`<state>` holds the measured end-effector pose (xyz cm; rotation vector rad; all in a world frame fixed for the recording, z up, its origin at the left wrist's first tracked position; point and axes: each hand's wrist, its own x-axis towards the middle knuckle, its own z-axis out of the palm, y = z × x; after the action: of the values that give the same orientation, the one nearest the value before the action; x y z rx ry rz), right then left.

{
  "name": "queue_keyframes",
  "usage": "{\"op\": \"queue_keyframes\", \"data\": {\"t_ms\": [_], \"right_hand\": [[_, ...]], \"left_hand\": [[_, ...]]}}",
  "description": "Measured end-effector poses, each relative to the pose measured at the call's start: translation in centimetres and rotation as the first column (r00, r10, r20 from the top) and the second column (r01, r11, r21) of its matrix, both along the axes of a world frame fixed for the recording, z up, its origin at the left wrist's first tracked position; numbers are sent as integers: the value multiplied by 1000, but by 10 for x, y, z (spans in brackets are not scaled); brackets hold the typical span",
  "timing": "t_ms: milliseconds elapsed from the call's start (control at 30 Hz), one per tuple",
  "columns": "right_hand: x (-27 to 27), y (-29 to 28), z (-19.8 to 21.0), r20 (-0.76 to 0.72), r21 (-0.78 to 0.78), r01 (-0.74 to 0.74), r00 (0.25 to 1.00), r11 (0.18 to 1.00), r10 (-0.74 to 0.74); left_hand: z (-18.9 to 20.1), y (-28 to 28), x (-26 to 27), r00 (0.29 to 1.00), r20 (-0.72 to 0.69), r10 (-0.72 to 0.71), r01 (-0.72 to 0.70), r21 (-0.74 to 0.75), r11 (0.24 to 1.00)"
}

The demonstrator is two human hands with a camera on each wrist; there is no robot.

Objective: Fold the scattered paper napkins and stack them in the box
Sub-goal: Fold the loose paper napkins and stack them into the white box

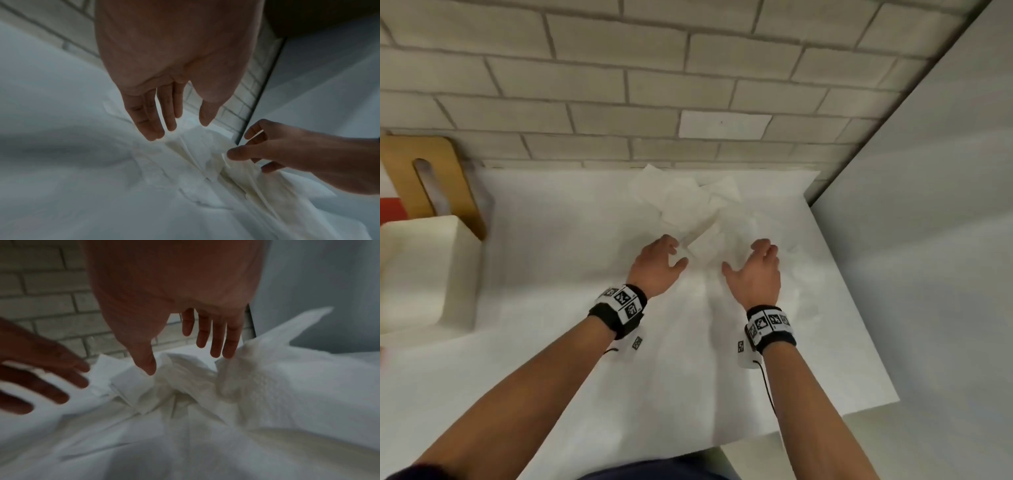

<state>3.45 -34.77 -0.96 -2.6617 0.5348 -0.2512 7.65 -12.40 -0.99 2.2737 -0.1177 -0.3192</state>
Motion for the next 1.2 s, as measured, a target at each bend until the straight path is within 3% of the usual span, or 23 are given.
{"op": "queue_keyframes", "data": {"t_ms": [167, 233, 333, 433, 500, 533, 567, 667, 867, 1067, 1200], "right_hand": [[35, -28, -12, -190, 131, -91, 975, 987, 115], [34, -39, -9, -156, 253, -77, 981, 965, 119], [22, -55, 12, 19, 423, -150, 987, 894, 157], [-1, -65, 45, 169, 631, -220, 975, 744, 145], [-11, -69, 50, 142, 799, -150, 988, 582, 59], [-13, -71, 43, 89, 837, -78, 996, 541, 5], [-13, -69, 40, 25, 838, -2, 999, 545, -35], [-11, -68, 9, -142, 706, 101, 990, 701, -1], [-11, -47, -23, -101, 485, 22, 994, 875, 31], [2, -45, -21, -189, 591, -45, 963, 806, 192], [7, -35, 0, -59, 547, -217, 953, 808, 296]], "left_hand": [[-11, -72, 44, 981, -162, 105, -131, -159, 979], [-14, -81, 48, 979, -167, 115, -136, -122, 983], [-3, -70, 41, 978, -141, 151, -174, -174, 969], [20, -42, 25, 967, -109, 232, -254, -285, 924], [34, -18, 10, 961, -85, 261, -274, -359, 892], [36, -7, 2, 960, -66, 271, -275, -378, 884], [35, 4, -6, 955, -55, 290, -289, -386, 876], [18, 29, -32, 906, -70, 417, -411, -375, 831], [-41, 58, -98, 842, -304, 445, -521, -244, 818], [-51, 63, -138, 852, -360, 380, -467, -192, 863], [-38, 58, -137, 885, -331, 327, -392, -151, 908]]}}
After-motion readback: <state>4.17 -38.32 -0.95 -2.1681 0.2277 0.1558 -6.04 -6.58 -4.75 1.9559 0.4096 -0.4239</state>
